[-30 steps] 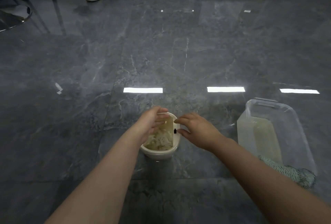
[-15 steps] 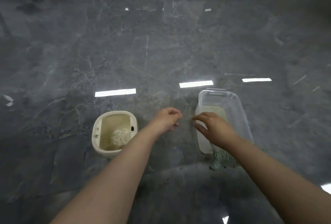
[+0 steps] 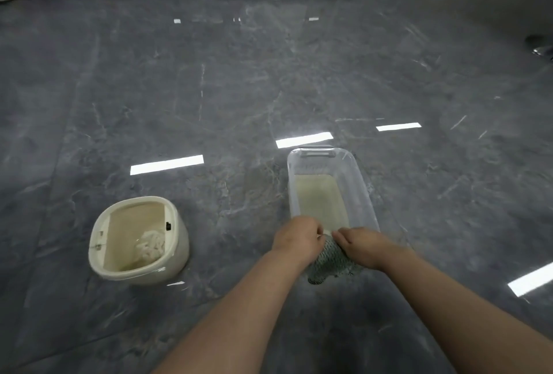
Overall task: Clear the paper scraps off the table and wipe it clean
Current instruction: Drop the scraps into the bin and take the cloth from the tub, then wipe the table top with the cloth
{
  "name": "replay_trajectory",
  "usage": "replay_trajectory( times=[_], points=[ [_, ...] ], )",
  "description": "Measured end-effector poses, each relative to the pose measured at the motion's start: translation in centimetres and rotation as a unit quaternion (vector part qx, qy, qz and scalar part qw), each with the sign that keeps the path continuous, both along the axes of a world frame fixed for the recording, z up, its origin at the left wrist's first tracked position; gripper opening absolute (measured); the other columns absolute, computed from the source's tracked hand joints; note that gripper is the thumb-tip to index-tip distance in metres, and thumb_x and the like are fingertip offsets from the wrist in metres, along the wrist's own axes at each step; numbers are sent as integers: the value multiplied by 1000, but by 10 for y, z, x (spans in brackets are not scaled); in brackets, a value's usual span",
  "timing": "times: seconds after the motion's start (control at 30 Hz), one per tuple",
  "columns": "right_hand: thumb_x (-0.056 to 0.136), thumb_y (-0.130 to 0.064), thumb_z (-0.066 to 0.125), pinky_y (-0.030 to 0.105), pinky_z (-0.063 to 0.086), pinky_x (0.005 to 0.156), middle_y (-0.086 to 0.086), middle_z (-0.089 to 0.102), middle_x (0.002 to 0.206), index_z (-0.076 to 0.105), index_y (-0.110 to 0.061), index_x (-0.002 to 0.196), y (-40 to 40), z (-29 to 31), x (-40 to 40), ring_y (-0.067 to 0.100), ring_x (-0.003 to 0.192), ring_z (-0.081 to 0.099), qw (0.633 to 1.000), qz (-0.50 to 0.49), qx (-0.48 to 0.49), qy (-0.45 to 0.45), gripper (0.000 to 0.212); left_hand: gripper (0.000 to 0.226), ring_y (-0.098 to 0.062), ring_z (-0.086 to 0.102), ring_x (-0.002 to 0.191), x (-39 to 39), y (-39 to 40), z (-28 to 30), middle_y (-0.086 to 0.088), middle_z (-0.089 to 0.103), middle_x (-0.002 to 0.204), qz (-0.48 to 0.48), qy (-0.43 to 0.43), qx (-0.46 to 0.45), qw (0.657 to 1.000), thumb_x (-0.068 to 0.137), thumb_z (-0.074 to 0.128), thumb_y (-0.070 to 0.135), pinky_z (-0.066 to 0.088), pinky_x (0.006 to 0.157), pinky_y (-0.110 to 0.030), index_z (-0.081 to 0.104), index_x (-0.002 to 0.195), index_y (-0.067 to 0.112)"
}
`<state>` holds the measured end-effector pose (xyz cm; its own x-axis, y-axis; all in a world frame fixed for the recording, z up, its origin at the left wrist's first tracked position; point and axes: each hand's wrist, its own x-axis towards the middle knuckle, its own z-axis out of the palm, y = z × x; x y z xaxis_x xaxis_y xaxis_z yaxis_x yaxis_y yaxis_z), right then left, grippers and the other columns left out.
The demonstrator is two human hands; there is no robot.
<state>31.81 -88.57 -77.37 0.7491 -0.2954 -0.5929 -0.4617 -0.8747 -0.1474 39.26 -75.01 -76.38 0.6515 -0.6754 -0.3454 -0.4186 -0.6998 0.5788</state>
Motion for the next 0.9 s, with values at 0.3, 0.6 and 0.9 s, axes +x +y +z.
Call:
replay_trajectory(
  times=[0.3,0.6,0.9],
  points=[
    [97,-36,48,31,32,65,4,51,81,40,-20,68,-7,12,3,25,82,51,994,-16,43,-100,34,32,-21,59,103,5,6,-9,-5,61,116,67,89,-69,991,90,62,22,44,87,-26,59,121,13],
    [86,-26,67,23,46,72,0,62,94,64,-17,98,13,66,42,14,89,57,944,-49,237,-223,16,45,-22,53,118,35,33,0,-8,55,129,206,230,-198,930,95,53,29,40,101,-30,43,135,11],
    [87,-12,65,22,38,83,2,58,116,60,-13,118,57,86,102,16,104,53,924,-13,233,-304,31,10,-23,61,91,72,87,34,-9,65,95,309,205,-366,853,88,62,6,49,88,-37,61,91,15]
  ],
)
